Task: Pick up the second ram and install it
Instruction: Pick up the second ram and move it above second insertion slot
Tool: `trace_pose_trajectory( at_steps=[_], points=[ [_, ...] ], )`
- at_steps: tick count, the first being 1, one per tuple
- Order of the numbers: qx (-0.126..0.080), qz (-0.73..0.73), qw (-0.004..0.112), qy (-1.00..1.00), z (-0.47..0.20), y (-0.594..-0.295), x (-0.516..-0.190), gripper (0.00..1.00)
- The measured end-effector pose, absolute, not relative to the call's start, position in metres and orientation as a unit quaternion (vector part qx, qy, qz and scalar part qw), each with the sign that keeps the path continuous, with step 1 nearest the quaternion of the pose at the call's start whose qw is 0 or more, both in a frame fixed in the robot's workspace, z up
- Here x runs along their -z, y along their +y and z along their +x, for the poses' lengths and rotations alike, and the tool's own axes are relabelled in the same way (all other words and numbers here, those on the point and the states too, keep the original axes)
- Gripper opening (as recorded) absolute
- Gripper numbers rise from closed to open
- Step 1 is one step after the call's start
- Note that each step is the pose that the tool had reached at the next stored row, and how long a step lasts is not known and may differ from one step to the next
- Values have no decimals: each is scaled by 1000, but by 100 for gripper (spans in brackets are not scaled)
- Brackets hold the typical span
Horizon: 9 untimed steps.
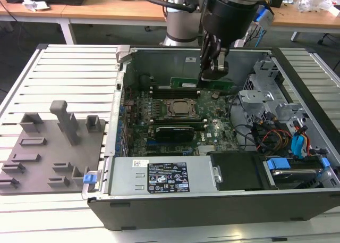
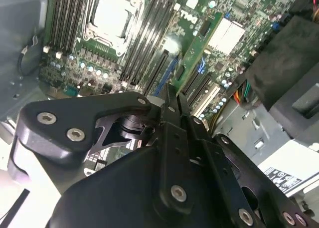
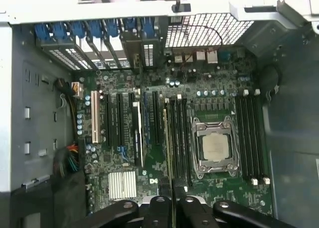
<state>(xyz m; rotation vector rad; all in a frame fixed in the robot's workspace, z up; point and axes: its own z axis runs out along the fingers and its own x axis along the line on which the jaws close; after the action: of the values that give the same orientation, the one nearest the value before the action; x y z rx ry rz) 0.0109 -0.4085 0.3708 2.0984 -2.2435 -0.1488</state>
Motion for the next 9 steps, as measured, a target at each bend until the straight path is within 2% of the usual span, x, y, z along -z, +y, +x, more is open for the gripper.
trace_pose_trajectory(
  at_steps=[9],
  points=[
    [52, 682, 37, -729, 37, -406, -359, 14]
  ],
)
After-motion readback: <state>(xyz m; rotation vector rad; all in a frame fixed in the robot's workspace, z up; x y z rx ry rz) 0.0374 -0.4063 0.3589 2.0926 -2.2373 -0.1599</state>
